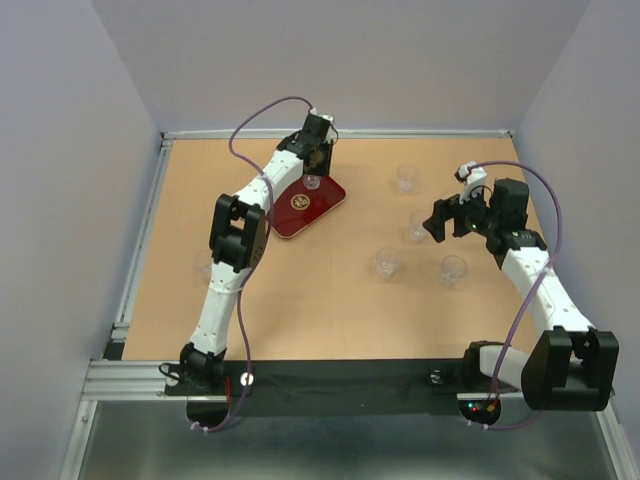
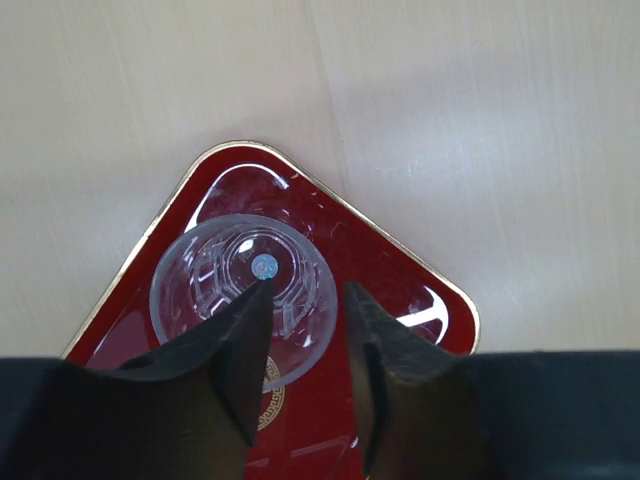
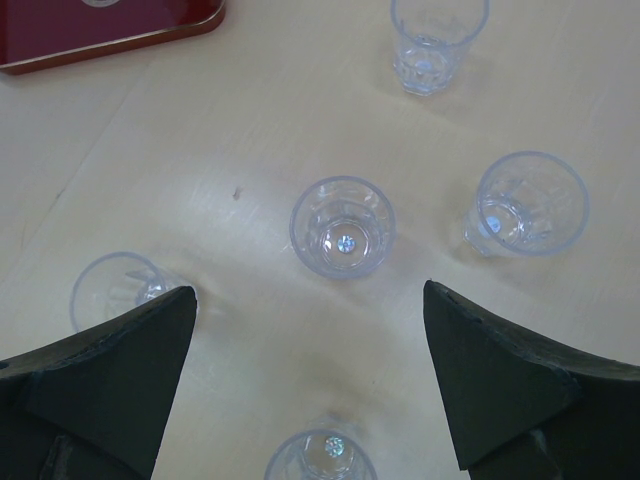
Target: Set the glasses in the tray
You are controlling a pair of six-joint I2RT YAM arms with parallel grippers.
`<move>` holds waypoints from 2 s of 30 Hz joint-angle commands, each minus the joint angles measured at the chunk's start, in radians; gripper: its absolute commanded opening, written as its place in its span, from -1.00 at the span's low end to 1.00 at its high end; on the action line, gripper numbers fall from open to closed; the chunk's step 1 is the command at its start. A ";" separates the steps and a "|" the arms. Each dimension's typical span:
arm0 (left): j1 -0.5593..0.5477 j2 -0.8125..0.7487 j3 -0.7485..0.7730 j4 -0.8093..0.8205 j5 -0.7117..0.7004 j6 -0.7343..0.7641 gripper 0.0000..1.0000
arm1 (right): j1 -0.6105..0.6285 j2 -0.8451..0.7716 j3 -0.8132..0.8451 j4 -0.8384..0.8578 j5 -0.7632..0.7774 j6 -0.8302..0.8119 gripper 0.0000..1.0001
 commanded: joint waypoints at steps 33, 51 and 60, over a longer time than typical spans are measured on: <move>0.022 -1.540 -1.296 0.488 -0.342 0.103 0.97 | 0.181 0.133 0.132 -0.223 -0.444 -0.409 1.00; 0.026 -1.828 -1.565 0.597 -0.401 0.143 0.97 | 0.335 0.398 0.332 -0.447 -0.120 -0.558 0.86; 0.025 -1.855 -1.576 0.600 -0.390 0.144 0.97 | 0.338 0.447 0.319 -0.443 -0.049 -0.504 0.56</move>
